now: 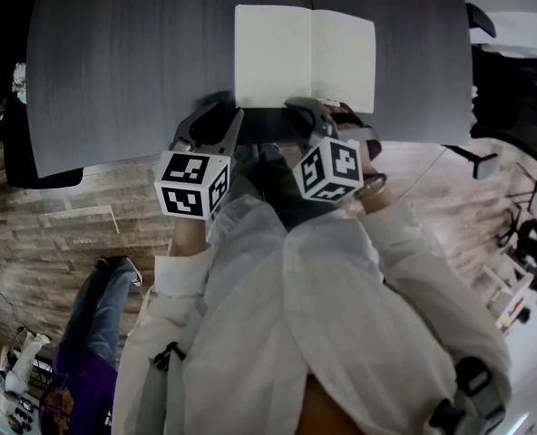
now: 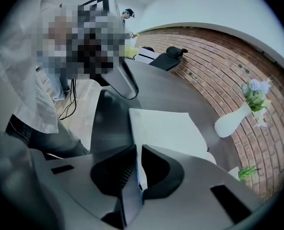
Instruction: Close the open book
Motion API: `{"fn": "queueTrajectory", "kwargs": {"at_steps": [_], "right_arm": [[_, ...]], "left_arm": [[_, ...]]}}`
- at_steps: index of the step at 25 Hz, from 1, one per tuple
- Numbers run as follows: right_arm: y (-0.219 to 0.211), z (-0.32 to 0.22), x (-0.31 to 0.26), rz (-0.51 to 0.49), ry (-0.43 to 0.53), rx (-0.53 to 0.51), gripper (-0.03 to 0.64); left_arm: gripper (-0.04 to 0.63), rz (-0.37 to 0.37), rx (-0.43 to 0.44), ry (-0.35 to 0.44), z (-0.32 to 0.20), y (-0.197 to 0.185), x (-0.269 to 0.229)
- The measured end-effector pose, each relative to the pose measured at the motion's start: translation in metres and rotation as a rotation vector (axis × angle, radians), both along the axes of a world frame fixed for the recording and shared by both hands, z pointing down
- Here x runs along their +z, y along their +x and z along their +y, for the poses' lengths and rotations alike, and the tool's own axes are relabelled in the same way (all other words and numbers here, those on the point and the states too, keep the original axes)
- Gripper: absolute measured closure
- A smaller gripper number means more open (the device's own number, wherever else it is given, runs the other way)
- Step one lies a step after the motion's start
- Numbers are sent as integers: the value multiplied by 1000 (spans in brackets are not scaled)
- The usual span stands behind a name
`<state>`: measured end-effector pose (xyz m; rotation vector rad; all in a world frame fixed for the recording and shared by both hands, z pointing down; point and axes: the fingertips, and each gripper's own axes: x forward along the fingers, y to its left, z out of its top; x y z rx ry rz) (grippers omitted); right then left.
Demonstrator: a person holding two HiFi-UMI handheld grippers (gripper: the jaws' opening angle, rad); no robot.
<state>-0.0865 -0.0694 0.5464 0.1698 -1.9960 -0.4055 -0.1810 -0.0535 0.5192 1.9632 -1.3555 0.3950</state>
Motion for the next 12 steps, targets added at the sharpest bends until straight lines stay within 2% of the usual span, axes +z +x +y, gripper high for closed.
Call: {"fn": "queueTrajectory", "kwargs": {"at_steps": [6, 12], "right_arm": [[-2, -7, -3, -40, -5, 36, 591], [-4, -12, -10, -75, -8, 65, 598]], "left_arm": [[480, 11, 24, -28, -5, 7, 5], [474, 55, 26, -54, -7, 11, 7]]}}
